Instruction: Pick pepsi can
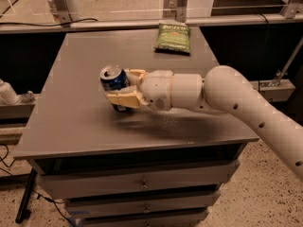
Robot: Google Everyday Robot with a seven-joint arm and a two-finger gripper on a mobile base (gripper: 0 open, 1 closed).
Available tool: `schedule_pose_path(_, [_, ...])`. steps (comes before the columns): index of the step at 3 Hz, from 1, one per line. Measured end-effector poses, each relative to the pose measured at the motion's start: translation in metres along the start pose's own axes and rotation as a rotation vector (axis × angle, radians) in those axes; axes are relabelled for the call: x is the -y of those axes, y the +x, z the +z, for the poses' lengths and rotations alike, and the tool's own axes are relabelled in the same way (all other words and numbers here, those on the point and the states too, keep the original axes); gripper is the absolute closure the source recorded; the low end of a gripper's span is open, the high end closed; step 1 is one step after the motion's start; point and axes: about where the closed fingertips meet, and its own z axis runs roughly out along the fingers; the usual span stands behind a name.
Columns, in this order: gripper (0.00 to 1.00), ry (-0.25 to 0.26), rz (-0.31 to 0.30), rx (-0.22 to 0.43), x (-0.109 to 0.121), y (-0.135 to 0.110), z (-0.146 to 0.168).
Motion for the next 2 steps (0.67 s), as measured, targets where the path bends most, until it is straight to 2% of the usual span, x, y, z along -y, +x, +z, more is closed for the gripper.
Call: schedule_pose_path(2, [0.36, -0.005, -0.012, -0.011, 0.0002, 0.0055, -0.0097])
